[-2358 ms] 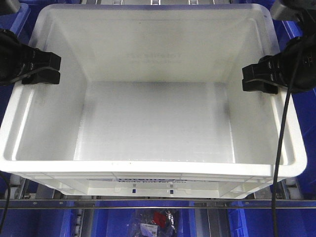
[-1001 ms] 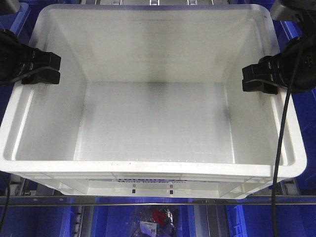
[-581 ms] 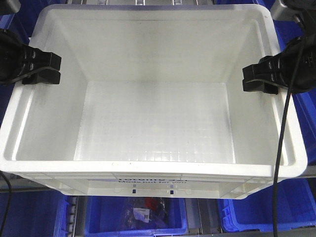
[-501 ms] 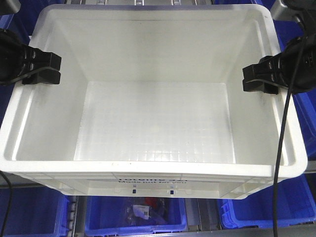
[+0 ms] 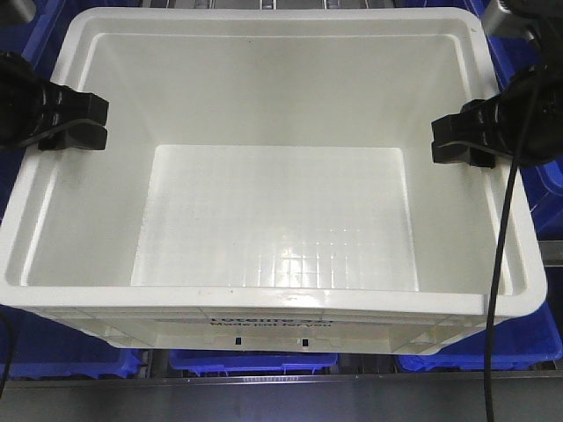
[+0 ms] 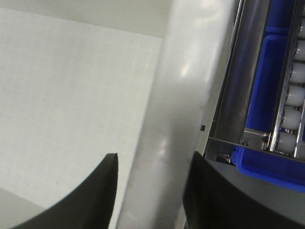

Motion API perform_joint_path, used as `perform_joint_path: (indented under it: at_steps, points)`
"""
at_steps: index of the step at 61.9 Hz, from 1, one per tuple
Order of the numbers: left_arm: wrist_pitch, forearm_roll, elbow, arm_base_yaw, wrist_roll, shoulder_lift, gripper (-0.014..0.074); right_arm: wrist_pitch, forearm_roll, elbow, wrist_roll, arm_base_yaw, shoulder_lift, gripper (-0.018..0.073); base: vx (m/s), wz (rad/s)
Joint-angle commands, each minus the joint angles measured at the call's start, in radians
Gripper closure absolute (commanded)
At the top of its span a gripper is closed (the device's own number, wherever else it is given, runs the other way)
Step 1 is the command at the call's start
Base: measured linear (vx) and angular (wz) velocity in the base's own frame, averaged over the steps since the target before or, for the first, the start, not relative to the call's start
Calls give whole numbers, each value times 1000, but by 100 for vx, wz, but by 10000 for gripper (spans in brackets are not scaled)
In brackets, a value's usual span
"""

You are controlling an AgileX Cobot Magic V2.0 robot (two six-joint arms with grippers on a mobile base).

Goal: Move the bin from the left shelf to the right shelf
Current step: 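Hold the tote with both grippers while the base drives away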

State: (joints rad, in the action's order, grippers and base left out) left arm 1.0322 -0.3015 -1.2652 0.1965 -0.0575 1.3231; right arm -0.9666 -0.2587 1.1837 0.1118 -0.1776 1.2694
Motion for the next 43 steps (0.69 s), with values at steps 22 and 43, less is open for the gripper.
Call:
perform_joint_path:
  at_steps: [22,43]
  points:
    - [-61,-56,-40,7,-52,-54,601,87,17,34,14,5,-32,564,-17,1]
    - [-61,-56,-40,7,-52,-54,601,86,18,34,14,5,-32,564,-13,-24]
